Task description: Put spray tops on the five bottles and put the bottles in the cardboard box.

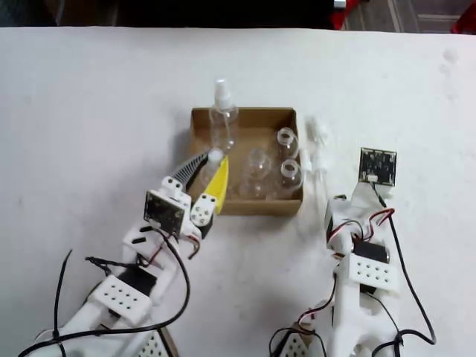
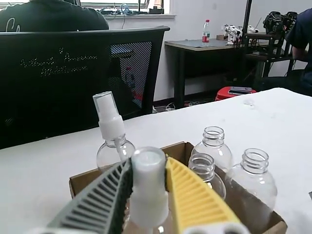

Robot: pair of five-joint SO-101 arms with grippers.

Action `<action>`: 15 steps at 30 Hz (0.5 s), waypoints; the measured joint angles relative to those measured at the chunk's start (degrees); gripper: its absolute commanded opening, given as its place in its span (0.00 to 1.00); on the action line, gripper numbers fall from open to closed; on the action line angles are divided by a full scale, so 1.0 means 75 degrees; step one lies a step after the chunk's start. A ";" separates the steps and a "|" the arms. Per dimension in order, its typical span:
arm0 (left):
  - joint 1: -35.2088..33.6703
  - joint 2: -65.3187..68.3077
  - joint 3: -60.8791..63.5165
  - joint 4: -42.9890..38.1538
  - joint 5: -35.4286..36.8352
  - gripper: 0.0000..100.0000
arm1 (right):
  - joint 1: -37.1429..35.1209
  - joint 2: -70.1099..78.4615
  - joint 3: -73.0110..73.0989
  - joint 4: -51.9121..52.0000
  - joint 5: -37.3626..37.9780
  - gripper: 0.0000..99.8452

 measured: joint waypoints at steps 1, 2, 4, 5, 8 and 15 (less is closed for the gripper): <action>0.0000 0.0000 0.0000 0.0000 0.0000 0.02 | 0.0000 0.0000 0.0000 0.0000 0.0000 0.18; 0.0000 0.0000 0.0000 0.0000 0.0000 0.02 | 0.0000 0.0000 0.0000 0.0000 0.0000 0.18; 0.0000 0.0000 0.0000 0.0000 0.0000 0.02 | 0.0000 0.0000 0.0000 0.0000 0.0000 0.18; 0.0000 0.0000 0.0000 0.0000 0.0000 0.02 | 0.0000 0.0000 0.0000 0.0000 0.0000 0.18; 0.0000 0.0000 0.0000 0.0000 0.0000 0.03 | 0.0000 0.0000 0.0000 0.0000 0.0000 0.18; -0.0035 0.0000 0.0012 0.0000 0.0012 0.17 | 0.0000 0.0000 0.0000 0.0000 0.0000 0.18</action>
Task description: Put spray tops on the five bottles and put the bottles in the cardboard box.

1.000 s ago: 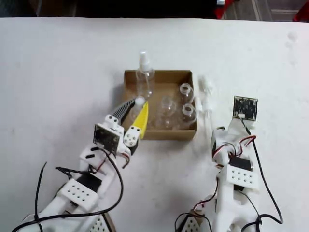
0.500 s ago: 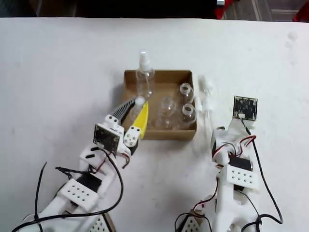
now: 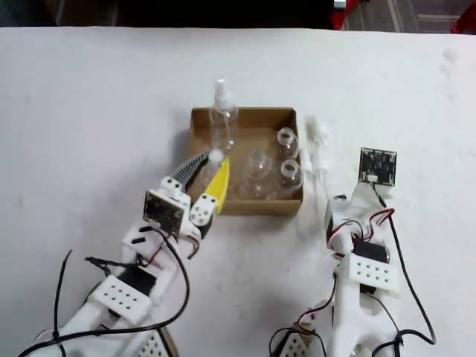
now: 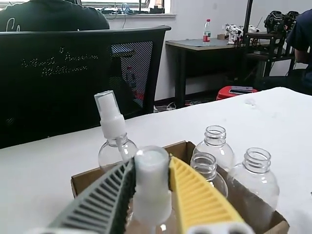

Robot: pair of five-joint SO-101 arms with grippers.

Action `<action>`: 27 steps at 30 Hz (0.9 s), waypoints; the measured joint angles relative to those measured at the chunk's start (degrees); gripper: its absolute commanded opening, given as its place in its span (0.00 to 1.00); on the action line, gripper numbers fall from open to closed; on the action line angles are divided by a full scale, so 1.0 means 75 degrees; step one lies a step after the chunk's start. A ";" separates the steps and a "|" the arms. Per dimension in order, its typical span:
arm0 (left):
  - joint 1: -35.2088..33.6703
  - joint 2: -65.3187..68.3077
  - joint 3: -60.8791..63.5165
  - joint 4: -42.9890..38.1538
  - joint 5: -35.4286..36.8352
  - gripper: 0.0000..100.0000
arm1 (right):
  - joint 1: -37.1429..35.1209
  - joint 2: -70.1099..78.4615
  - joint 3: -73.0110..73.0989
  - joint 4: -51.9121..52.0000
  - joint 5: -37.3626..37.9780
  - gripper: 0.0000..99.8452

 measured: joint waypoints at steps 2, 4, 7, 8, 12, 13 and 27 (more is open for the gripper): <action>-0.0012 0.0129 0.0105 0.0129 0.0164 0.15 | 0.0000 0.0000 0.0000 0.0000 0.0000 0.18; -0.0012 0.0176 0.0117 0.0223 0.0270 0.12 | 0.0000 0.0000 0.0000 0.0000 0.0000 0.18; 0.0000 0.0176 0.0117 0.0246 0.0305 0.09 | 0.0000 0.0000 0.0000 0.0000 0.0000 0.18; -0.0012 0.0176 0.0117 0.0246 0.0316 0.10 | 0.0000 0.0000 0.0000 0.0000 0.0000 0.18; -0.0012 0.0176 0.0117 0.0246 0.0328 0.10 | 0.0000 0.0000 0.0000 0.0000 0.0000 0.18; -0.0012 0.0176 0.0117 0.0246 0.0328 0.10 | 0.0000 0.0000 0.0000 0.0000 0.0000 0.18; -0.0012 0.0176 0.0117 0.0246 0.0387 0.17 | 0.0000 0.0000 0.0000 0.0000 0.0000 0.18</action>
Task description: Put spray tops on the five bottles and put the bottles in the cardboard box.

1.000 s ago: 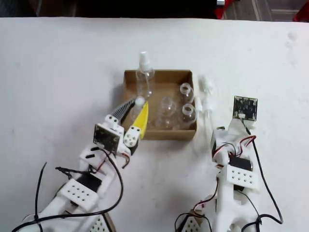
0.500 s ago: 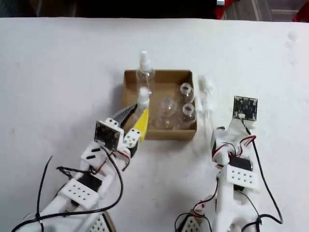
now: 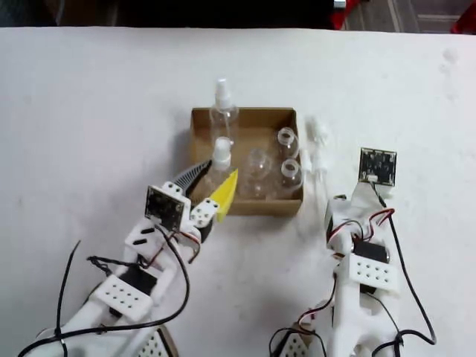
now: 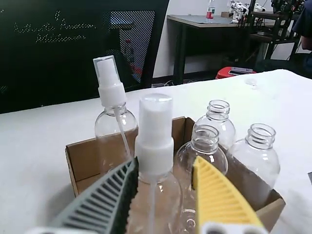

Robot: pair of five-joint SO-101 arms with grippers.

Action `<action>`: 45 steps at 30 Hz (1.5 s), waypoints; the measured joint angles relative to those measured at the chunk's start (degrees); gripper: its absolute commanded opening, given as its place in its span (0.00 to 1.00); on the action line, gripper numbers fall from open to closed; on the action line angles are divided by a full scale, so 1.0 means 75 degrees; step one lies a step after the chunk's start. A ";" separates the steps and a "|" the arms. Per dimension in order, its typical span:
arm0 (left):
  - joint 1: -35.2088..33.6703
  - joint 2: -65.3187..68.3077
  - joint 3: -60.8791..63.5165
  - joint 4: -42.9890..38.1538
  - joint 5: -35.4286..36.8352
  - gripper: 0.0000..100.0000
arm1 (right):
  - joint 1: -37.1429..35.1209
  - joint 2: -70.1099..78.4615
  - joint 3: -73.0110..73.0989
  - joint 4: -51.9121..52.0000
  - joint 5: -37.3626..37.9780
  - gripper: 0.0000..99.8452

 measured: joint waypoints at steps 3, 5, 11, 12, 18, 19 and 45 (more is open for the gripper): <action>0.0000 0.0000 0.0000 0.0000 0.0000 0.17 | 0.0000 0.0000 0.0000 0.0000 0.0000 0.18; 0.0000 0.0000 0.0000 0.0000 0.0000 0.17 | 0.0000 0.0000 0.0000 0.0000 0.0000 0.18; 0.0000 -0.0082 0.0000 0.0000 0.0000 0.17 | 0.0000 0.0000 0.0000 0.0000 0.0000 0.18; -0.0070 -0.0223 0.0000 0.0000 0.0000 0.17 | 0.0000 0.0000 0.0000 0.0000 0.0000 0.18; -0.0422 -0.1981 -0.0059 0.1934 0.0000 0.17 | 0.0000 0.0000 0.0000 0.0000 0.0000 0.18; -0.0422 -0.2426 -0.0164 0.2544 0.0000 0.17 | 0.0000 0.0000 0.0000 0.0000 0.0000 0.18; -0.2919 -0.6611 -0.3317 1.0784 0.2872 0.17 | 0.0000 0.0000 0.0000 0.0000 0.0000 0.18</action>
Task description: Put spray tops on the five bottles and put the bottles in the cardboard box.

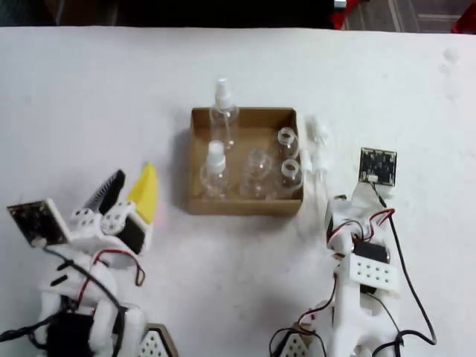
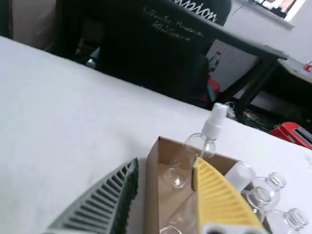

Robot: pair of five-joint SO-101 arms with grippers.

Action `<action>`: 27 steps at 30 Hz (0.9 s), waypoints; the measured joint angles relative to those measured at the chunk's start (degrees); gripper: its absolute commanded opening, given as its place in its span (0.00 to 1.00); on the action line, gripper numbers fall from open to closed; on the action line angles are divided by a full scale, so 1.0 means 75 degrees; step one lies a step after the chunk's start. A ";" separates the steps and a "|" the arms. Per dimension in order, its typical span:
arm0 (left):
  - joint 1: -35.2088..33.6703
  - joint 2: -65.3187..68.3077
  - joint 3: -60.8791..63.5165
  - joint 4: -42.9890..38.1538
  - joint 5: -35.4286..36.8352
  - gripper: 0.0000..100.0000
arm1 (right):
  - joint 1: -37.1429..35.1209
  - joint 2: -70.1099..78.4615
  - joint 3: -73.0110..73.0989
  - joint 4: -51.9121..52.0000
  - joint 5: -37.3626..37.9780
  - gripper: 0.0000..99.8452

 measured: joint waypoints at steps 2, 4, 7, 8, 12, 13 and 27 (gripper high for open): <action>-0.0152 0.0000 0.0516 -0.0223 0.0023 0.14 | 0.0000 0.0000 0.0000 0.0000 0.0000 0.18; -0.0188 0.0059 0.1207 -0.0680 0.0012 0.02 | 0.0000 0.0000 0.0000 0.0000 0.0000 0.18; -0.0176 0.0152 0.2309 -0.1793 -0.0141 0.04 | 0.0000 0.0000 0.0000 0.0000 0.0000 0.18; -0.0164 0.0152 0.2626 -0.2168 -0.0211 0.02 | 0.0000 0.0000 0.0000 0.0000 0.0000 0.18; 0.0234 0.0164 0.3423 -0.3095 -0.0340 0.02 | 0.0070 0.0000 0.0000 0.0000 0.0000 0.18; 0.0281 0.0164 0.3423 -0.3130 -0.0422 0.02 | 0.0188 0.0000 0.0000 0.0000 0.0000 0.18; 0.0715 0.0152 0.3423 -0.2907 -0.3634 0.02 | 0.0363 0.0000 0.0000 0.0000 0.0000 0.18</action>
